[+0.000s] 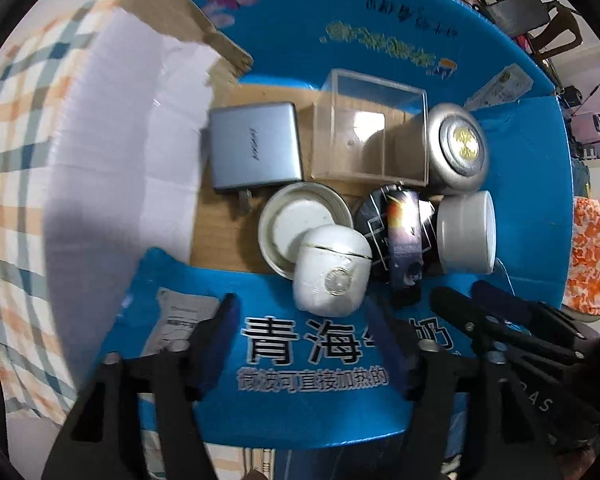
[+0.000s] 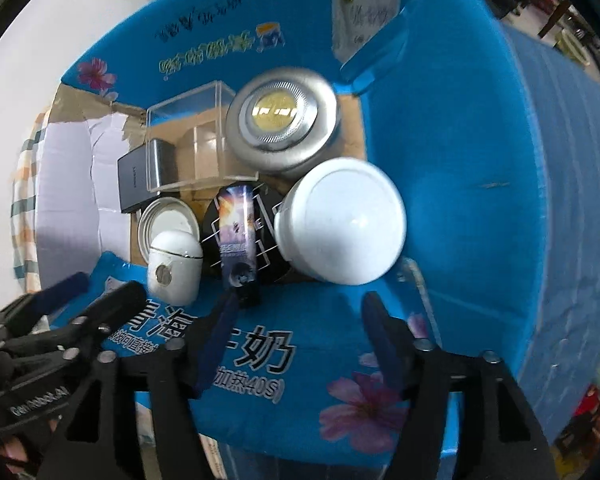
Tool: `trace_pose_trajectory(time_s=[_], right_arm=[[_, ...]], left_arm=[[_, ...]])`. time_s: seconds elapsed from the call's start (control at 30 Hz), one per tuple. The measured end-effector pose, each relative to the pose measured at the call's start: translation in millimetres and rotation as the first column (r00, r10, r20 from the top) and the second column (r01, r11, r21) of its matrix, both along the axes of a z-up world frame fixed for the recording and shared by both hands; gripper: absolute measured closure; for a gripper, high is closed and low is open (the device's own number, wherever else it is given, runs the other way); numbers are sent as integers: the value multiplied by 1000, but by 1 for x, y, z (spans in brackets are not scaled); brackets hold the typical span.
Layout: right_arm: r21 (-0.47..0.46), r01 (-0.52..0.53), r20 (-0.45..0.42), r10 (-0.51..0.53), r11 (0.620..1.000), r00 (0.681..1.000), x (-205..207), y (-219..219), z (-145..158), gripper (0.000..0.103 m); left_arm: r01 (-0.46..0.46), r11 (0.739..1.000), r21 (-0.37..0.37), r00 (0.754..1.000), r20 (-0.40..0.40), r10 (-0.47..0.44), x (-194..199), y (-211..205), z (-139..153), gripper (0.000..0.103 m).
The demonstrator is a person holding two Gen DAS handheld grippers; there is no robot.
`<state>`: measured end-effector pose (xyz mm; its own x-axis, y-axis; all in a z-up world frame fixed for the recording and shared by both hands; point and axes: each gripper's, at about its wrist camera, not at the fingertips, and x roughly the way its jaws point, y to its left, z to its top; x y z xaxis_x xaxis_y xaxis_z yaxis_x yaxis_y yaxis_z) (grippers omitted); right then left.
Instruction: Organize rigid objects
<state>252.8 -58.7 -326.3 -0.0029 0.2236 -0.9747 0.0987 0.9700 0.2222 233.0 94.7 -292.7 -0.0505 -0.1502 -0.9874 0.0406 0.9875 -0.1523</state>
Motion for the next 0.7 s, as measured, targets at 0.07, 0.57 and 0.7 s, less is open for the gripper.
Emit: trace_pose_trajectory(time_s=[0.07, 0.57, 0.7], right_arm=[[-40, 3, 23, -2, 999, 1000, 0, -2, 8, 12], [-91, 28, 196, -10, 995, 981, -38, -18, 94, 0], [-98, 27, 269, 0, 995, 963, -56, -19, 138, 0]], left_arm=[[-1, 1000, 29, 999, 35, 0, 3, 8, 10, 12], [-28, 992, 121, 979, 201, 3, -22, -7, 66, 0], [-54, 992, 113, 961, 275, 21, -37, -7, 99, 0]])
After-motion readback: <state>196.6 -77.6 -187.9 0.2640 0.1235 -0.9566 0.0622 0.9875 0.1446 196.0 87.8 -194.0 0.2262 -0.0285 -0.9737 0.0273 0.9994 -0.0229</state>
